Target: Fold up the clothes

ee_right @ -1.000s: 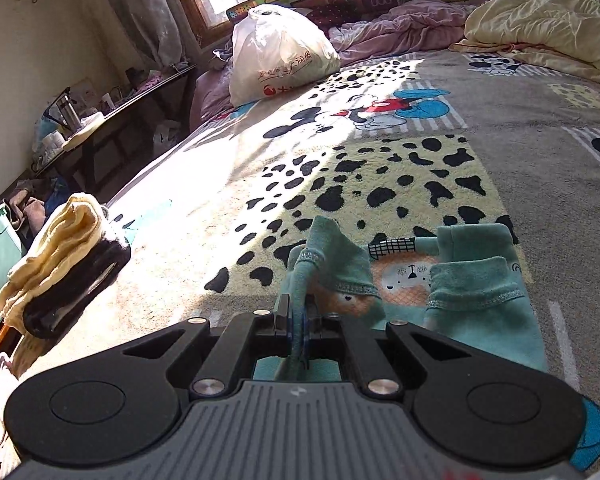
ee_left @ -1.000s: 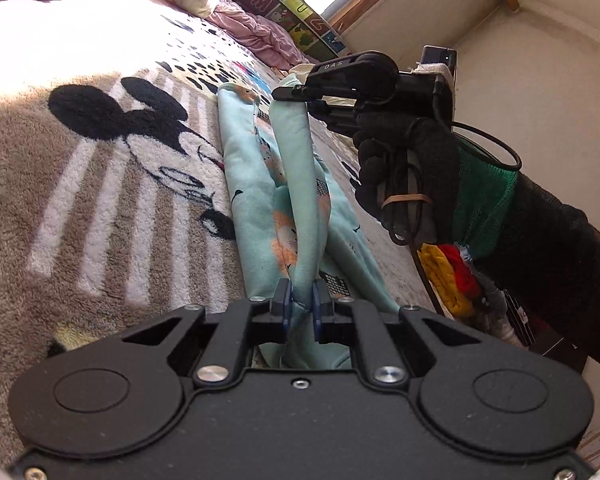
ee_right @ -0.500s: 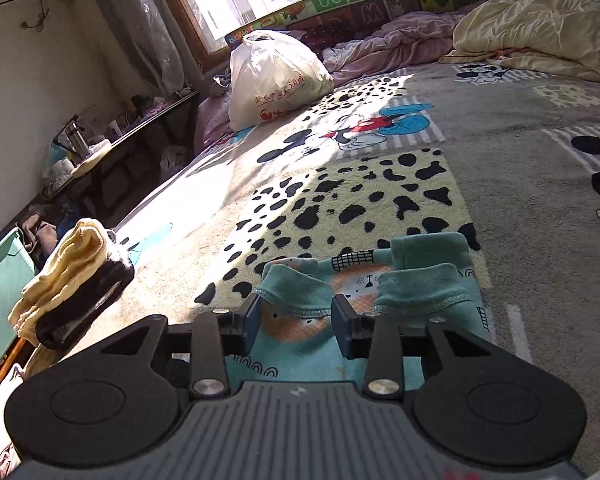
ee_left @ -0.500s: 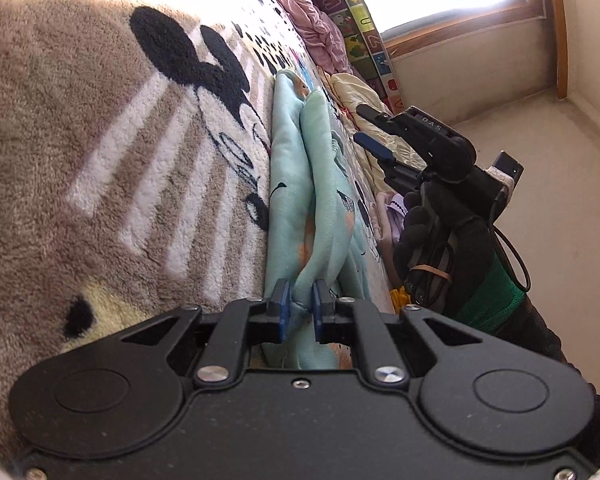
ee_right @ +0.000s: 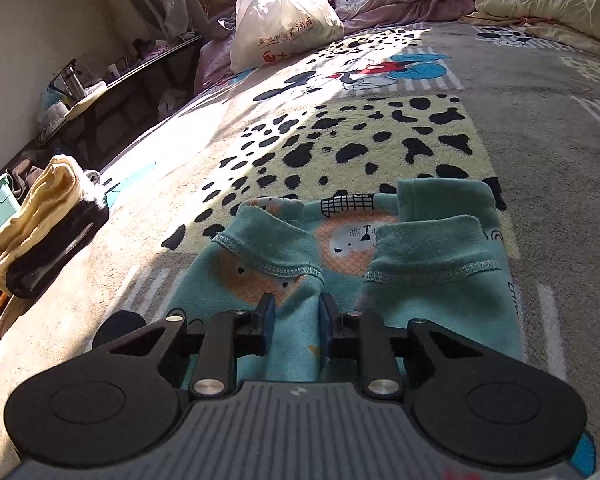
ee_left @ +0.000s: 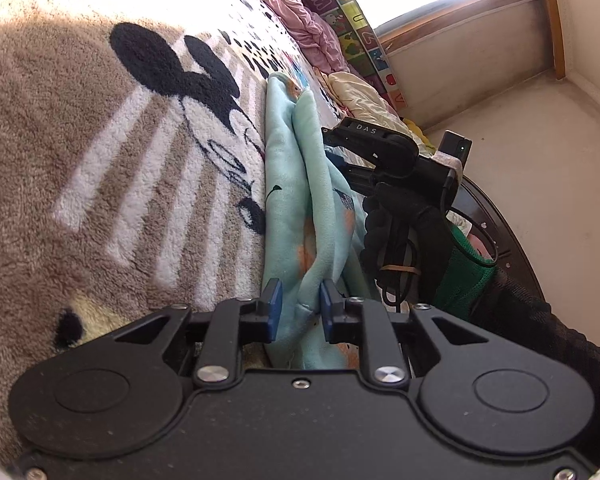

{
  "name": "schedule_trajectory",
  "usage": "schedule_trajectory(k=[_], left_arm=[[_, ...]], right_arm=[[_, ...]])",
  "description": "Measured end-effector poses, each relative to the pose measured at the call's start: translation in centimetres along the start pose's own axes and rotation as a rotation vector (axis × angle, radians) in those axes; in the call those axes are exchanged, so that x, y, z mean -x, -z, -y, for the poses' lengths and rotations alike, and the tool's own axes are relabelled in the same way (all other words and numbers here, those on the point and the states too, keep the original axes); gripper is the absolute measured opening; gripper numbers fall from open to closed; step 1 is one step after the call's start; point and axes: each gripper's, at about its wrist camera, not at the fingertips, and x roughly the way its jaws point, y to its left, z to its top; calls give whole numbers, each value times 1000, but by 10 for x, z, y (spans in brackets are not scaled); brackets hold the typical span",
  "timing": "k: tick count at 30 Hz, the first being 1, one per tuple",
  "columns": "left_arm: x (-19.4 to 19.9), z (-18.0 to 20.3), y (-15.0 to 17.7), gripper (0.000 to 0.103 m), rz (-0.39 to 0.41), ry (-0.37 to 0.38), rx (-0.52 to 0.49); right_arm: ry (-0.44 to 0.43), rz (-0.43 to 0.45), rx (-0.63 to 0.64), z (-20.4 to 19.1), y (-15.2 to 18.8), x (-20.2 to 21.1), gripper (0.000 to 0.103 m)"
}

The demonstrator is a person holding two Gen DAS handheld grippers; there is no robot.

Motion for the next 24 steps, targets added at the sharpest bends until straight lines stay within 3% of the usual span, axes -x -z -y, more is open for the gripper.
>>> schedule_trajectory(k=[4, 6, 7, 10, 14, 17, 19, 22, 24], left_arm=[[0, 0, -3, 18, -1, -3, -2], [-1, 0, -4, 18, 0, -3, 1], [-1, -1, -5, 18, 1, -2, 3], [-4, -2, -6, 19, 1, -3, 3], [-6, 3, -6, 19, -6, -19, -36], [-10, 5, -6, 19, -7, -31, -63], [-11, 5, -6, 19, -7, -32, -66], [-12, 4, -7, 19, -6, -35, -70], [-13, 4, -7, 19, -6, -37, -73]], right_arm=[[-40, 139, -44, 2, -2, 36, 9], [-3, 171, -21, -1, -4, 49, 9], [24, 161, 12, -3, -6, 49, 9], [33, 22, 88, 0, -6, 23, 14], [-111, 0, 8, 15, -5, 16, 15], [-123, 18, 18, 15, -5, 20, 9], [-129, 55, 23, 15, -4, 27, 9], [-244, 183, -12, 16, -2, 54, 8], [-275, 200, -14, 15, -2, 57, 8]])
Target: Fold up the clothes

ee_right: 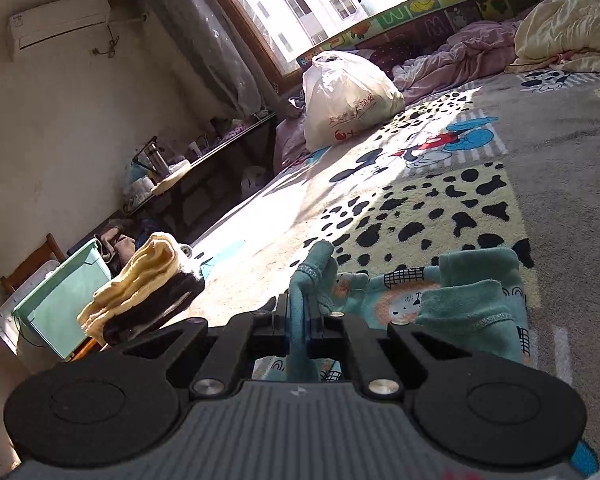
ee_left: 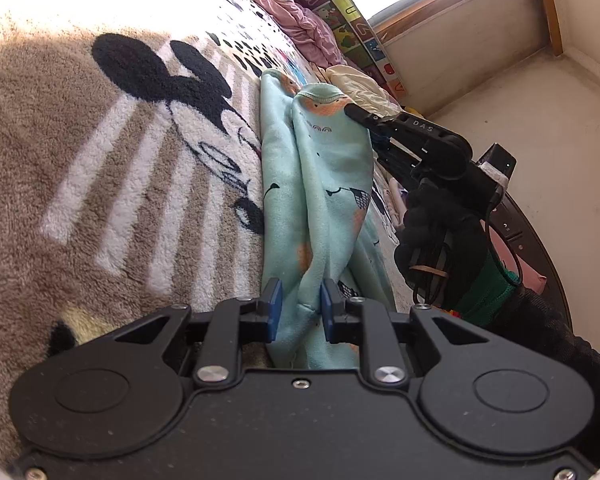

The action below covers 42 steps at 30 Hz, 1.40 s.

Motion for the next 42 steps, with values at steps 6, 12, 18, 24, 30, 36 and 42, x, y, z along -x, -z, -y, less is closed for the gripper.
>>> schedule_trajectory(k=[6, 12, 18, 24, 30, 36, 42], left_arm=[[-2, -2, -1, 19, 0, 1, 3], [-5, -1, -3, 19, -3, -4, 0], [-7, 5, -3, 42, 5, 4, -27], [-11, 8, -4, 22, -4, -53, -59], [-8, 7, -3, 19, -2, -61, -65], [-10, 3, -6, 19, -10, -50, -29], [-11, 5, -9, 28, -18, -35, -43]], right_arm=[[135, -175, -85, 33, 12, -35, 14], [132, -74, -48, 25, 10, -16, 34], [188, -153, 35, 15, 6, -28, 36], [162, -204, 134, 1, 16, -35, 9], [99, -151, 100, 1, 8, -30, 9], [139, -176, 22, 20, 11, -34, 28], [118, -14, 191, -13, 14, 10, 52]])
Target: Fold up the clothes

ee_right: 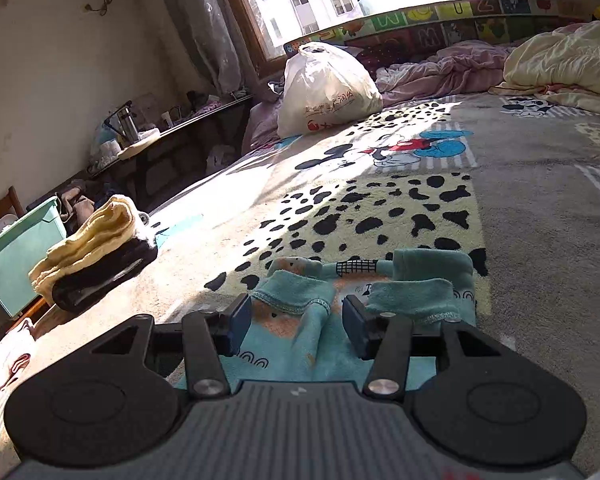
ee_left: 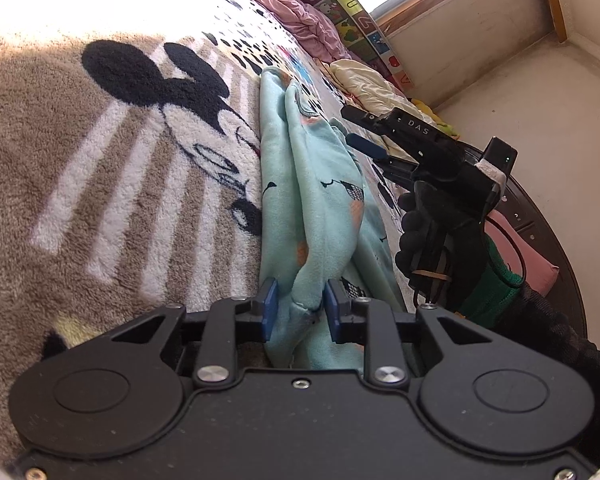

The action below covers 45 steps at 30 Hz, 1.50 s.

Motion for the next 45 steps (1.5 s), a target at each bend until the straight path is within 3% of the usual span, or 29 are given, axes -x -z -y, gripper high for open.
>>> schedule_trajectory(k=[4, 6, 10, 12, 14, 15, 18, 20, 22, 25, 26, 30, 33, 36, 37, 41, 43, 45], left_arm=[[16, 15, -7, 29, 49, -65, -118], [27, 29, -9, 29, 151, -124, -221], [17, 52, -8, 24, 205, -86, -356], [5, 60, -2, 24, 173, -102, -430], [-15, 61, 1, 24, 86, -148, -459], [-31, 53, 2, 24, -6, -211, -447], [-28, 48, -3, 23, 0, -191, -414], [-15, 52, -4, 23, 70, -157, -421], [-12, 55, -4, 23, 103, -141, -426], [-36, 49, 1, 23, -30, -230, -422], [-36, 51, 2, 23, -24, -231, -444], [-19, 52, -1, 23, 37, -192, -451], [4, 43, -3, 29, 104, -197, -402], [23, 18, -3, 52, 129, -144, -173], [27, 10, -1, 52, 131, -125, -102], [25, 8, 6, 52, 134, -98, 2], [25, 7, 9, 52, 136, -84, 55], [24, 7, 13, 52, 137, -70, 107]], right_arm=[[-104, -14, 198, -40, 20, 24, 49], [-115, -13, 208, -47, 32, 31, 49], [-109, -34, 203, -51, 44, 33, 49], [-93, -115, 194, -49, 43, 21, 49], [-102, -275, 145, -41, 45, -3, 51], [-106, -270, 137, -41, 42, -2, 50], [-103, -199, 184, -56, 30, 24, 49], [-124, -174, 221, -65, 29, 39, 49], [-105, -266, 281, -71, 41, 29, 49], [-107, -328, 312, -69, 57, 14, 50], [-96, -326, 318, -72, 53, 17, 50], [-108, -204, 315, -79, 36, 61, 49], [-60, -131, 198, -55, 40, 105, 53], [-9, -82, -81, -9, 66, 145, 61], [-4, -80, -176, 4, 82, 154, 65], [-4, -61, -546, 52, 146, 187, 67], [-82, -4, -662, 57, 172, 196, 66], [-103, 3, -687, 54, 179, 195, 66]])
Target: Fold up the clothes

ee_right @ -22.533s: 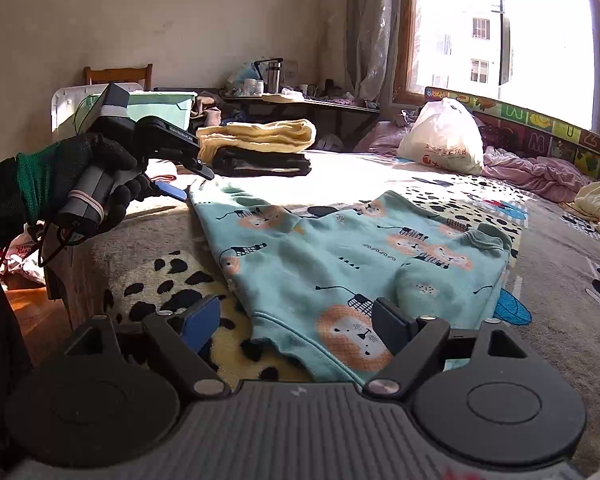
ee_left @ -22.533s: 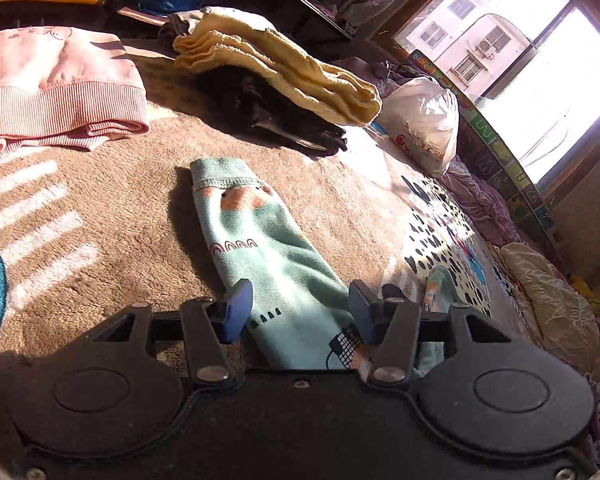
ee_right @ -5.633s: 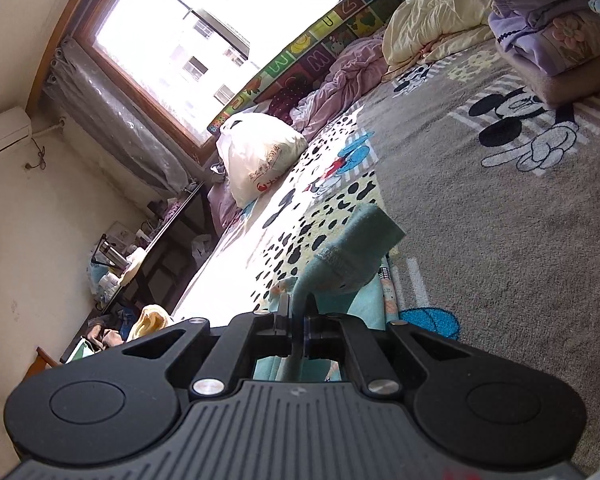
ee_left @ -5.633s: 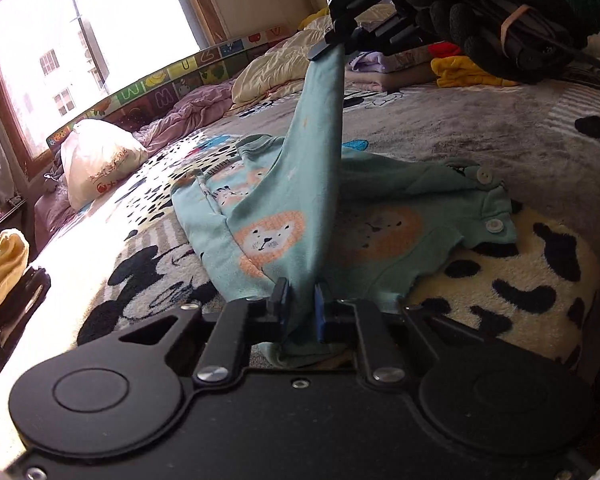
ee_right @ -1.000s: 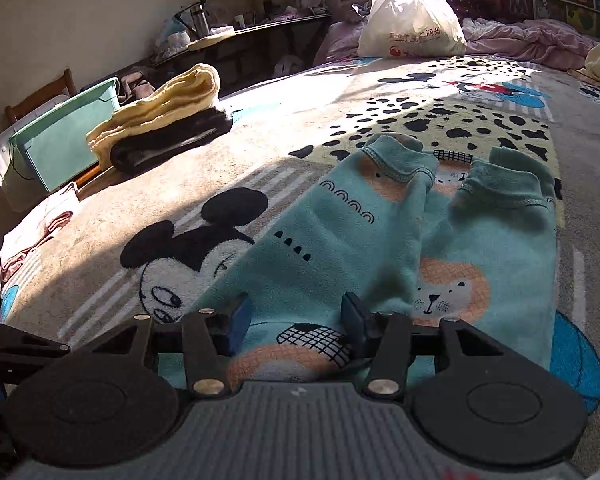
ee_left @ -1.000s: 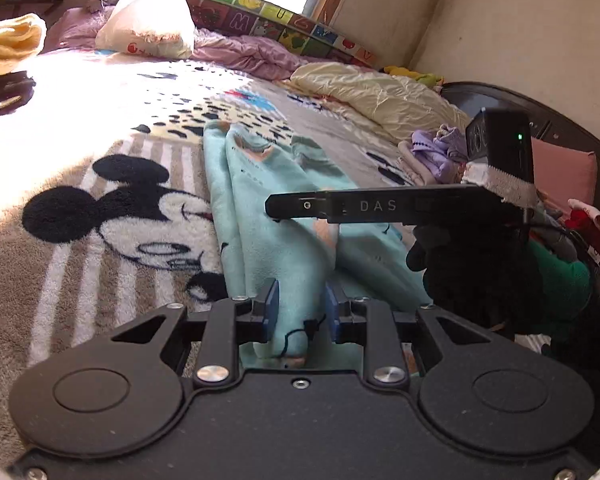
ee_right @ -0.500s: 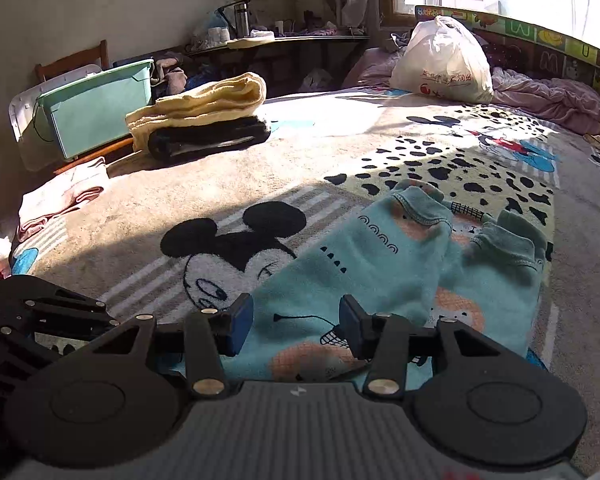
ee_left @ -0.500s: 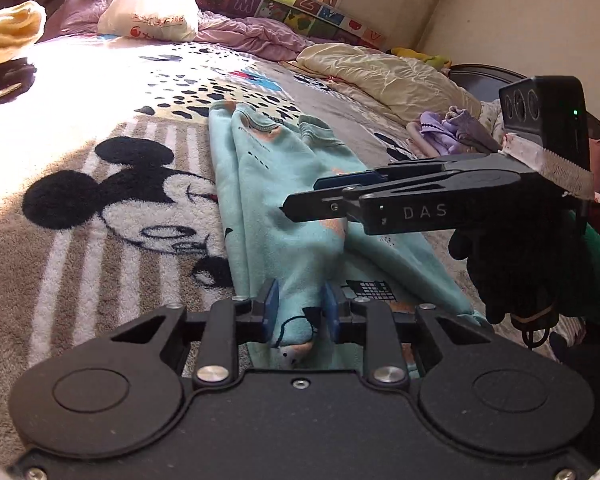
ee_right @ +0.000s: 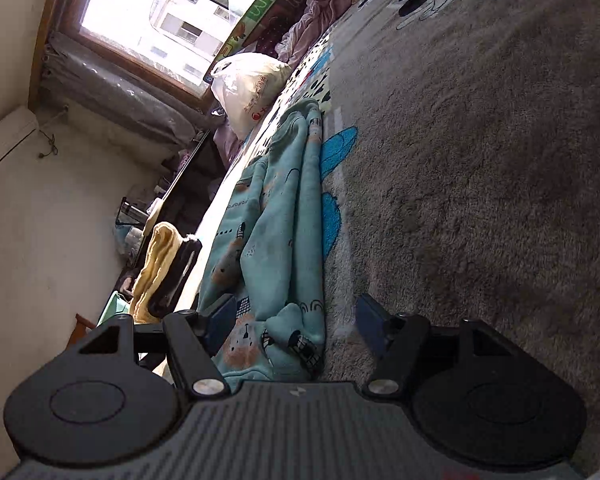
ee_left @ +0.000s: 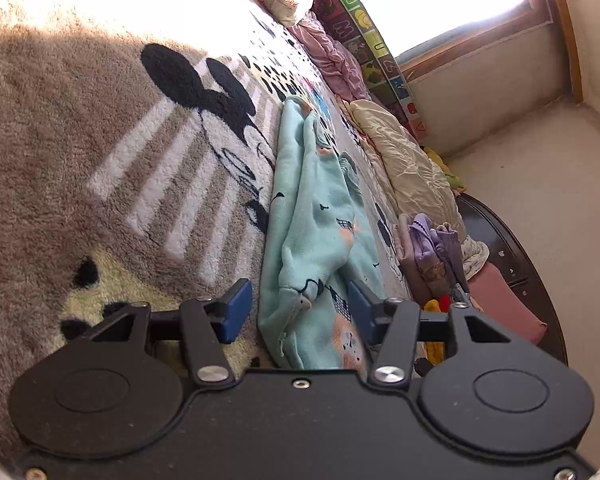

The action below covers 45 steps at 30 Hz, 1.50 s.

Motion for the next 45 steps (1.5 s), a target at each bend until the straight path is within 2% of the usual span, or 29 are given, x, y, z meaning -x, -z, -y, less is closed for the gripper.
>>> schedule_trajectory(k=[4, 7, 8, 10, 11, 12, 14, 15, 16, 21, 23, 26, 29, 30, 31, 32, 35, 36, 38, 39, 41, 43, 45], left_arm=[[-1, -2, 7, 52, -2, 20, 106], [-1, -4, 12, 51, -3, 35, 186], [-2, -4, 14, 51, -4, 40, 212], [-1, -6, 16, 51, -1, 48, 254], [0, -5, 17, 51, 3, 43, 263], [1, -5, 17, 50, 8, 39, 271], [0, -4, 20, 35, 12, -7, 259], [0, -3, 21, 21, 12, -35, 246], [0, -4, 22, 16, 15, -46, 238], [14, 9, 31, 11, 26, -32, 210], [21, 17, 42, 11, 0, -30, 200], [30, 32, 64, 10, -43, -33, 162], [42, 42, 78, 12, -68, -72, 9], [46, 45, 80, 24, -71, -72, -53], [52, 46, 78, 48, -61, -58, -84], [59, 50, 78, 55, -26, -55, -140], [81, 72, 92, 56, 119, -144, -495], [82, 79, 100, 56, 144, -190, -630], [74, 87, 119, 56, 135, -268, -874], [65, 89, 131, 56, 119, -313, -999], [46, 86, 149, 56, 69, -376, -1191], [23, 80, 166, 56, 13, -440, -1383], [10, 76, 173, 57, 13, -465, -1490]], right_arm=[[-15, -11, -112, -1, 6, -11, 65], [-14, -10, -182, 1, 20, -16, 49], [-14, -5, -206, 2, 25, -18, 38], [-17, 21, -236, 8, 33, -20, 24], [-21, 33, -241, 9, 35, -22, 21], [-27, 33, -238, 9, 34, -24, 20], [-41, 32, -231, 7, 33, -28, 21], [-52, 28, -230, 8, 32, -29, 21], [-65, 24, -237, 9, 31, -28, 20], [-114, -1, -219, 9, 19, -6, 20], [-124, -18, -213, 9, 14, 7, 20], [-72, -65, -155, 11, 11, 24, 21], [-18, -102, -82, 12, 7, 42, 25], [-21, -86, -49, 10, 4, 51, 26], [-17, -68, 0, 6, -1, 59, 26], [-4, -57, 76, -2, -6, 65, 28], [70, -53, 422, -33, -18, 76, 37], [101, -64, 558, -44, -19, 76, 38], [168, -127, 842, -61, -8, 72, 52], [196, -174, 963, -65, 1, 71, 54], [242, -242, 1167, -69, 22, 65, 56], [270, -267, 1323, -70, 48, 64, 57], [284, -268, 1458, -65, 69, 57, 58]])
